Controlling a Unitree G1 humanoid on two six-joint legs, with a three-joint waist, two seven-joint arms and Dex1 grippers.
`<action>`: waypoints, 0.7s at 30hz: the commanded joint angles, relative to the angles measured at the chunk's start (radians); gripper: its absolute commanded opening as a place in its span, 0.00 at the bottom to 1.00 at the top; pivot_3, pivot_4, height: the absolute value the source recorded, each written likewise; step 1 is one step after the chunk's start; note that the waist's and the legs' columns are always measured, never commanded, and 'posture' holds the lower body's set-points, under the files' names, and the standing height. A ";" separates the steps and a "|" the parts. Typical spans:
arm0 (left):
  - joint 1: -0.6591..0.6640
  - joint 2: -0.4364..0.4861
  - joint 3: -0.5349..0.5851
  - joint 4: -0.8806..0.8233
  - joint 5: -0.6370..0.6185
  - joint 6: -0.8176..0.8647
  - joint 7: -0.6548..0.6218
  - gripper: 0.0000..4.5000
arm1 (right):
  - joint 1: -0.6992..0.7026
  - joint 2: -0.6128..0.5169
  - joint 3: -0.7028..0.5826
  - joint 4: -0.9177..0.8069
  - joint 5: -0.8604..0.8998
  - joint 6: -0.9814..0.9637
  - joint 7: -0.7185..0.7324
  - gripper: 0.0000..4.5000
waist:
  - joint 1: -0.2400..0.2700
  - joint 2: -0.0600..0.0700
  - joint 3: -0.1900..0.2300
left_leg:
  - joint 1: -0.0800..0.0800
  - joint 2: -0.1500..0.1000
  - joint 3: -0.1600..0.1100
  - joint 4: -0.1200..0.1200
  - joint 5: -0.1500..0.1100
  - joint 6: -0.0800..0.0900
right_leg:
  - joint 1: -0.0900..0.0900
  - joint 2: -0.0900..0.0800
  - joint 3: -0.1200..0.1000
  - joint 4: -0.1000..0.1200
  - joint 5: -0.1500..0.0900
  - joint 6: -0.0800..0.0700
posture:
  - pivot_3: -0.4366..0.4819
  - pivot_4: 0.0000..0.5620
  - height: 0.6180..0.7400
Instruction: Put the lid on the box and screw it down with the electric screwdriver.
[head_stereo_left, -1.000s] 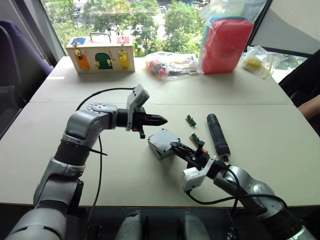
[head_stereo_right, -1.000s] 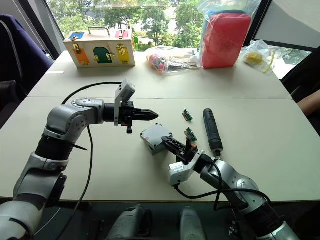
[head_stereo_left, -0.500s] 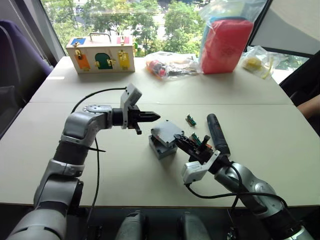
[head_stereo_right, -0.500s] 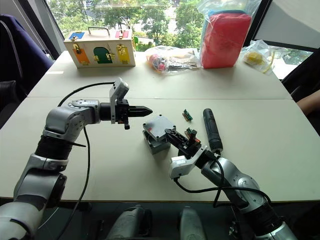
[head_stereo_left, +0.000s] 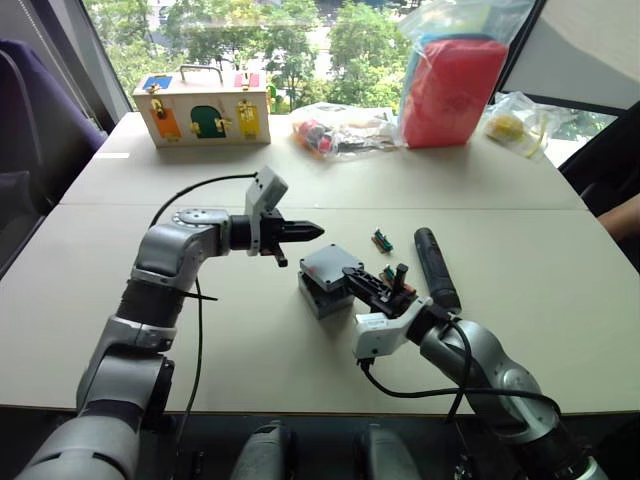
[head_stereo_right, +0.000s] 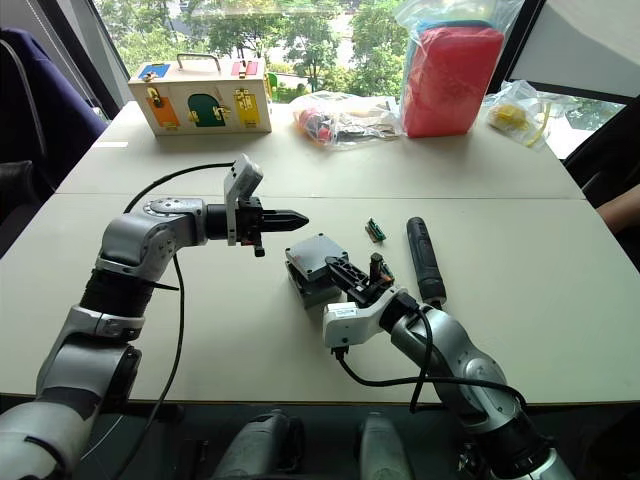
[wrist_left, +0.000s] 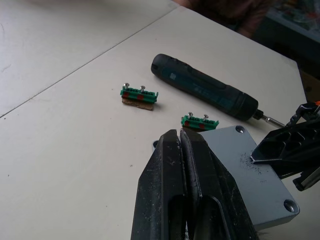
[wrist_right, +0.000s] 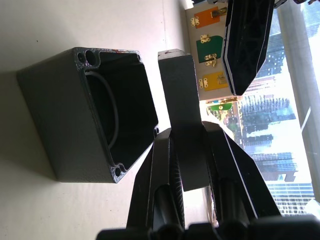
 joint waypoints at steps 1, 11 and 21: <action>-0.020 -0.001 0.002 -0.015 0.010 -0.024 -0.018 0.01 | -0.009 0.018 0.006 -0.050 -0.021 0.032 0.038 0.03 | 0.000 0.000 0.000 | 0.000 0.000 0.000 0.000 0.000 0.000 | 0.000 0.000 0.000 0.000 0.000 0.000 | 0.48 0.27 1.00; -0.029 -0.012 -0.003 0.004 0.028 -0.047 -0.044 0.01 | -0.044 0.086 0.032 -0.093 -0.065 0.115 0.133 0.03 | 0.000 0.000 0.000 | 0.000 0.000 0.000 0.000 0.000 0.000 | 0.000 0.000 0.000 0.000 0.000 0.000 | 0.48 0.27 1.00; -0.017 -0.016 -0.024 0.005 0.058 -0.077 -0.074 0.01 | -0.002 0.082 0.036 -0.117 -0.077 0.137 0.176 0.03 | 0.001 0.000 0.000 | 0.000 0.000 0.000 0.000 0.000 0.000 | 0.000 0.000 0.000 0.000 0.000 0.000 | 0.48 0.27 1.00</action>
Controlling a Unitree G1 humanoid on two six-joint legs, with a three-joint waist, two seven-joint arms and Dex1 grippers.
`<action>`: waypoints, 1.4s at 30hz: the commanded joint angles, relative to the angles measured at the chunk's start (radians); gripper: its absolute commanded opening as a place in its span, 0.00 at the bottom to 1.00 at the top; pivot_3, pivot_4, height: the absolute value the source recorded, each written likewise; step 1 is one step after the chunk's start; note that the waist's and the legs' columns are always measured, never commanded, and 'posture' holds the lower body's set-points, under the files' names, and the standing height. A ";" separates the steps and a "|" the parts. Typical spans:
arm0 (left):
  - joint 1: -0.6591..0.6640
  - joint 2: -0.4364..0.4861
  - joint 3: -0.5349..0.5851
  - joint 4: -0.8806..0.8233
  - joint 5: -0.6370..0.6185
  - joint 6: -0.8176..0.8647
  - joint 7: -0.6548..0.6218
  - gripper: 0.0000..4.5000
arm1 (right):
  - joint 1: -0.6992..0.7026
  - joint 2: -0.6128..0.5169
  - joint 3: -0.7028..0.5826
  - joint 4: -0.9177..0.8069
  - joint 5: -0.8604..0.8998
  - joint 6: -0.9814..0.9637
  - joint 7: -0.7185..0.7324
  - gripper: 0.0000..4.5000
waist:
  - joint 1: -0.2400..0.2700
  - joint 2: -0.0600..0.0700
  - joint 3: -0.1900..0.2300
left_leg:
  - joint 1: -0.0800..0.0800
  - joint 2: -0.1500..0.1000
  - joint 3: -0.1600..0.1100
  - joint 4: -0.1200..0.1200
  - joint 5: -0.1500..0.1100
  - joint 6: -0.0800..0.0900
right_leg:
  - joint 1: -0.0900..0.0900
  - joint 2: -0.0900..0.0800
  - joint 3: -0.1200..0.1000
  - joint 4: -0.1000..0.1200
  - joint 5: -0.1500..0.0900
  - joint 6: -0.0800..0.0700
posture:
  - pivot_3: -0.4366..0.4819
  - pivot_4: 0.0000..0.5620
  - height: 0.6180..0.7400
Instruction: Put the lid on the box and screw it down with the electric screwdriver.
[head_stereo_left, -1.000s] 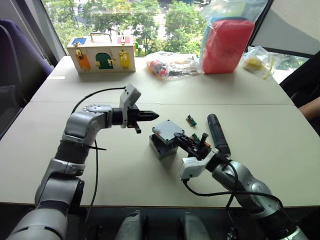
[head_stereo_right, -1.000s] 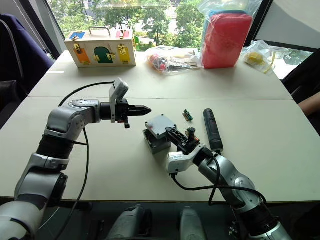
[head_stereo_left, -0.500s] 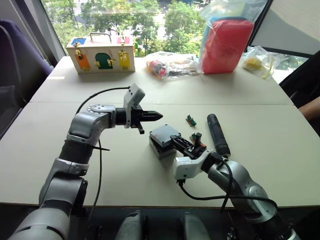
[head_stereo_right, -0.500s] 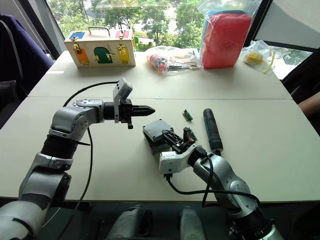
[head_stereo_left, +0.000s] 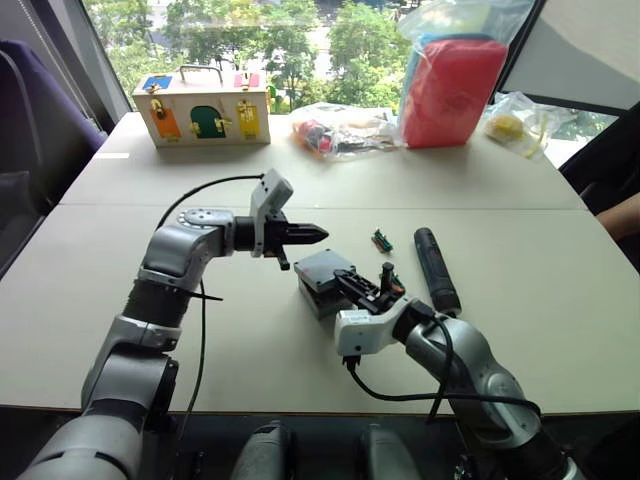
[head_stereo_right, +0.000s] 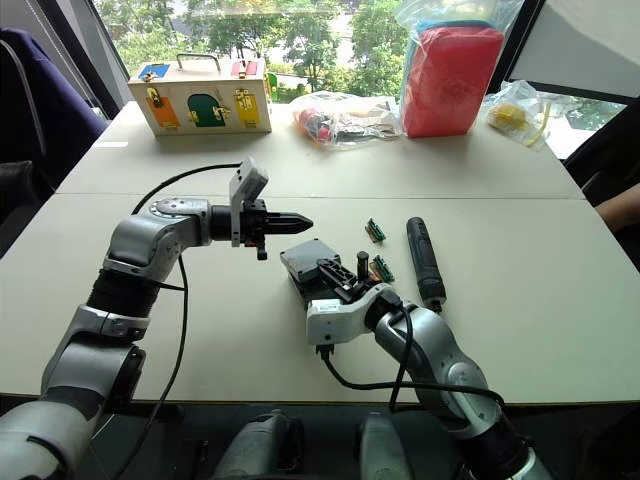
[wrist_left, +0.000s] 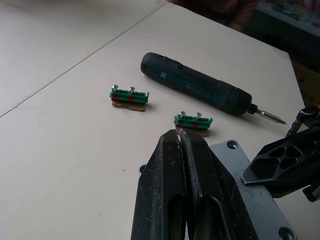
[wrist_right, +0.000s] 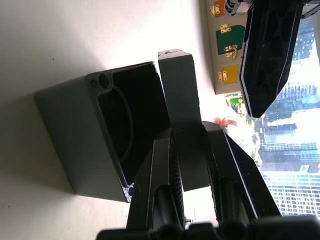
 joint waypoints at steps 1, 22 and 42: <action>-0.012 -0.002 -0.005 -0.020 0.011 -0.026 -0.014 0.01 | 0.021 -0.004 -0.005 -0.042 -0.004 0.010 0.013 0.03 | 0.001 0.000 0.000 | 0.000 0.000 0.000 0.000 0.000 0.000 | 0.000 0.000 0.000 0.000 0.000 0.000 | 0.48 0.27 1.00; 0.002 0.000 -0.113 -0.009 0.105 -0.104 -0.084 0.01 | 0.037 0.000 0.018 -0.036 -0.013 0.069 0.079 0.03 | 0.001 0.000 0.000 | 0.000 0.000 0.000 0.000 0.000 0.000 | 0.000 0.000 0.000 0.000 0.000 0.000 | 0.48 0.27 1.00; 0.053 0.014 -0.276 0.169 0.320 -0.308 -0.149 0.00 | 0.050 -0.050 -0.012 -0.080 0.088 0.004 0.086 0.72 | 0.002 -0.003 -0.006 | 0.016 0.000 0.000 -0.001 -0.005 0.008 | 0.016 0.000 0.000 -0.002 -0.002 -0.002 | 0.48 0.27 1.00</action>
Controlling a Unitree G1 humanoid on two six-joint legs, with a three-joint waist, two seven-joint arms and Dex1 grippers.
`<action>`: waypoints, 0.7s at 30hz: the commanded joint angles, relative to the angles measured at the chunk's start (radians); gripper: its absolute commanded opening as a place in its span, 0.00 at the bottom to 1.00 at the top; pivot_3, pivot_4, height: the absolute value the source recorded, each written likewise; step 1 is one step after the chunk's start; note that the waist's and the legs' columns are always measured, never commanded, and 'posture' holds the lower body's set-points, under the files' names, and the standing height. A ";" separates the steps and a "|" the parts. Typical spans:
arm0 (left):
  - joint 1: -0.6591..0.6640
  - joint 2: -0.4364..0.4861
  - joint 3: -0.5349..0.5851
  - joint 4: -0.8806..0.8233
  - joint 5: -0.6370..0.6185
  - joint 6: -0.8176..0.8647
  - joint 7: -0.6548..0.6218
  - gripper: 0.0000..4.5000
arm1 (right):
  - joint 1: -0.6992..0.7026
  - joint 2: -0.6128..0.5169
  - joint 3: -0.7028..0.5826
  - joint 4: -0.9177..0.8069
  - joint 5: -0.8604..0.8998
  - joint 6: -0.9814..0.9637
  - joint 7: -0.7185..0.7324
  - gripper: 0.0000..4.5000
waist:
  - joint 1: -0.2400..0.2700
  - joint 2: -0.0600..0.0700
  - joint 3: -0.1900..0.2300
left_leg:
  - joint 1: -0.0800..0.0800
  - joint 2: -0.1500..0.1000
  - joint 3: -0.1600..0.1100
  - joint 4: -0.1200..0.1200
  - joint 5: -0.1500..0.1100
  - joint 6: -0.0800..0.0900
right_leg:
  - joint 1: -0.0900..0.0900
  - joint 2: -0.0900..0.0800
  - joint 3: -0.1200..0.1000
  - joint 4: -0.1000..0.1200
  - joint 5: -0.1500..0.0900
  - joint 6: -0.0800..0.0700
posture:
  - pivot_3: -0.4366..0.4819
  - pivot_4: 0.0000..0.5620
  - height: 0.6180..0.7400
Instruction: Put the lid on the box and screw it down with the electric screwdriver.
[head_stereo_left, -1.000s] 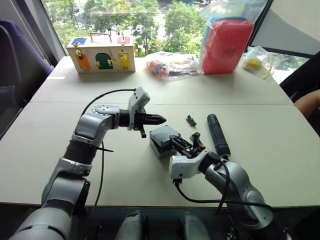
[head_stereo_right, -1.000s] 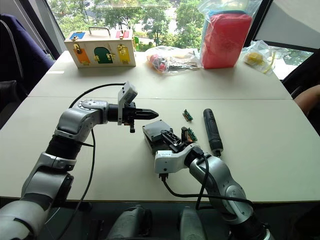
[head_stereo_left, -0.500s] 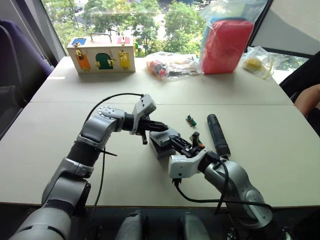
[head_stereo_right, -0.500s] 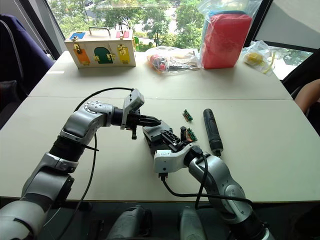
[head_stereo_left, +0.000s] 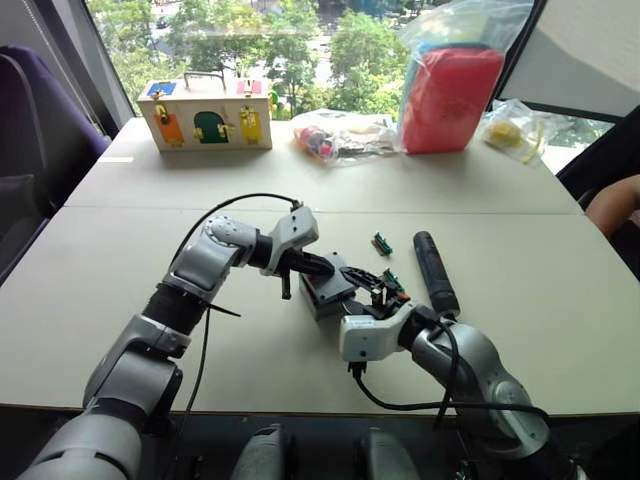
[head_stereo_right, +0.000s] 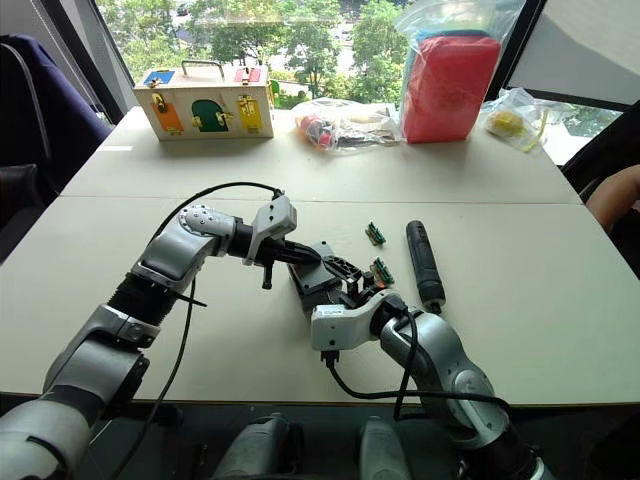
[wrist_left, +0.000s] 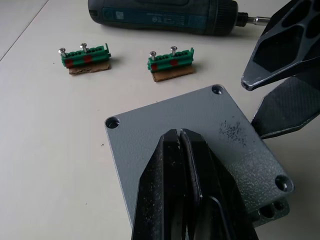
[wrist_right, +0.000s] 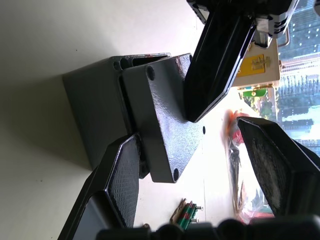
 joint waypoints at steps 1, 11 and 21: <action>0.057 0.016 -0.063 0.052 0.072 0.007 -0.016 0.00 | 0.016 -0.022 -0.020 -0.047 0.058 -0.030 0.003 0.72 | 0.000 0.000 0.000 | 0.000 0.000 0.000 0.000 0.000 0.000 | 0.000 0.000 0.000 0.000 0.000 0.000 | 0.48 0.27 1.00; 0.077 0.003 0.006 0.005 0.008 -0.013 -0.032 0.00 | 0.052 -0.040 -0.077 -0.053 0.172 -0.058 -0.033 0.72 | 0.000 -0.001 -0.004 | 0.000 0.000 0.000 0.000 -0.001 0.002 | 0.000 -0.001 0.000 0.000 0.000 -0.001 | 0.48 0.27 1.00; 0.030 -0.001 0.119 -0.075 -0.116 0.108 -0.079 0.00 | 0.097 -0.048 -0.102 -0.035 0.210 -0.059 -0.074 0.16 | 0.002 -0.001 -0.003 | 0.000 0.000 0.000 0.000 -0.001 0.002 | -0.001 -0.003 0.000 0.000 0.000 -0.001 | 0.48 0.27 1.00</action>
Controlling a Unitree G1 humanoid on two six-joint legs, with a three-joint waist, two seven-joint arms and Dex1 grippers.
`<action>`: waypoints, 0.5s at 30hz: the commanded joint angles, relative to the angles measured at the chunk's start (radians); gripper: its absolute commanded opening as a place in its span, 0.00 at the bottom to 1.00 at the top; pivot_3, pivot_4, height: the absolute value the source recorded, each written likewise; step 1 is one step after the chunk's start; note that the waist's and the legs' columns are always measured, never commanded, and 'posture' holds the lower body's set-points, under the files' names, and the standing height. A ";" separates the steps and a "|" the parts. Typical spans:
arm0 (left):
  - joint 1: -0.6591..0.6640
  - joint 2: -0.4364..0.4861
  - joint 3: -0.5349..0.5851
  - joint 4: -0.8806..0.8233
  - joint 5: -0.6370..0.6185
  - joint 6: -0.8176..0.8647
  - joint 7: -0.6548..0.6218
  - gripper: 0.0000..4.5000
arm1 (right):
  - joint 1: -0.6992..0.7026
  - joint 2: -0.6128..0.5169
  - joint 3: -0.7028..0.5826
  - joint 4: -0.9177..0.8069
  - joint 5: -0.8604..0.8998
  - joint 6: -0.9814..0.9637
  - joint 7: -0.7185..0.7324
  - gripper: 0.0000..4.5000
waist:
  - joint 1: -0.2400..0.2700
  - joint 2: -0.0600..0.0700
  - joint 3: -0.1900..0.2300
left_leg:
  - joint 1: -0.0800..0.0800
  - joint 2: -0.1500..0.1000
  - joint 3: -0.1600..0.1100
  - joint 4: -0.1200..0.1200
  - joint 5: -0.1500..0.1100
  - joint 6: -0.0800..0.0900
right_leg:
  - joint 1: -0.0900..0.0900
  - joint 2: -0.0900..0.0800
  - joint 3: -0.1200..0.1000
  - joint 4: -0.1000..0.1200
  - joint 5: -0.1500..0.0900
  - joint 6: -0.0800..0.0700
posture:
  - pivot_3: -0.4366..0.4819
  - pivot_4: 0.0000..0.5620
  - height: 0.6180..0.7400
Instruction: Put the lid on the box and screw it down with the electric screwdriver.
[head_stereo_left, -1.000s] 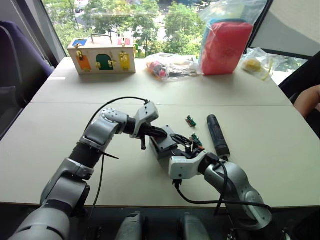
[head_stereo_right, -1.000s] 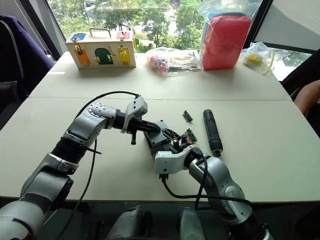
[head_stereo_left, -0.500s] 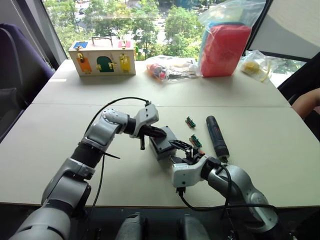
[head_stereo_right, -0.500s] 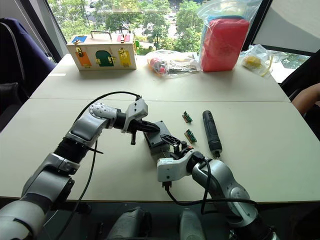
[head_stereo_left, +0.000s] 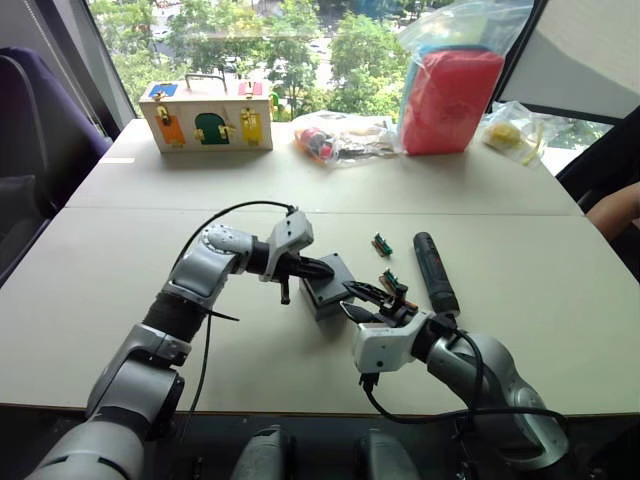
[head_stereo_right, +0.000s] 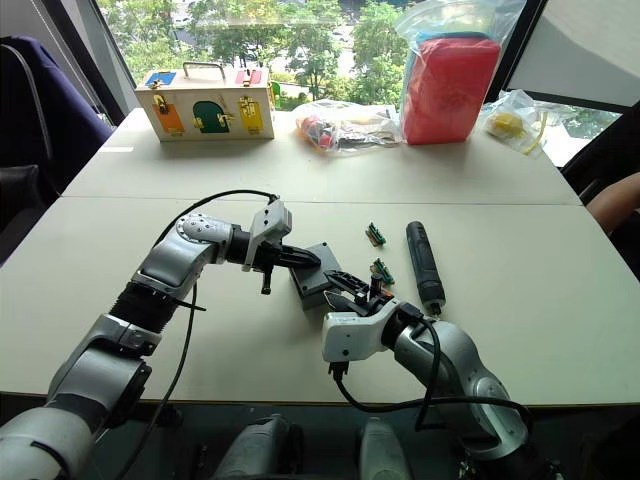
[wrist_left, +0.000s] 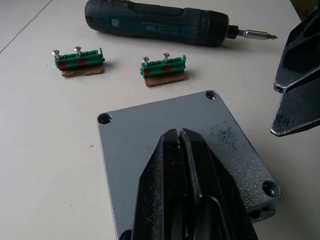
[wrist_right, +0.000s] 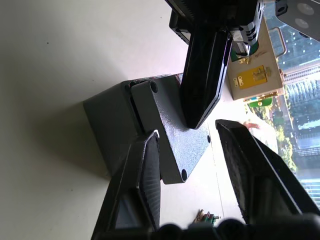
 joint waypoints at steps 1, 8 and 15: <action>-0.017 0.028 0.043 -0.078 -0.067 0.078 -0.054 0.00 | 0.022 -0.012 -0.027 -0.015 0.019 -0.004 -0.021 0.03 | -0.001 0.000 0.001 | -0.001 0.000 0.000 0.000 0.000 0.000 | 0.000 0.000 0.000 0.000 0.000 0.000 | 0.48 0.27 1.00; -0.090 0.030 0.137 -0.073 -0.178 0.228 -0.052 0.00 | 0.039 0.011 -0.041 -0.017 0.060 0.025 -0.033 0.01 | 0.000 0.000 0.001 | -0.002 0.000 0.000 0.000 0.000 0.000 | -0.002 0.001 0.000 0.000 0.000 0.000 | 0.48 0.27 1.00; -0.225 -0.011 0.169 0.200 -0.098 0.060 0.020 0.00 | 0.046 0.083 -0.094 -0.040 0.162 0.163 -0.015 0.01 | 0.016 -0.001 0.001 | -0.002 0.000 0.000 0.000 0.000 0.000 | -0.002 0.001 -0.001 0.000 0.000 0.000 | 0.48 0.27 1.00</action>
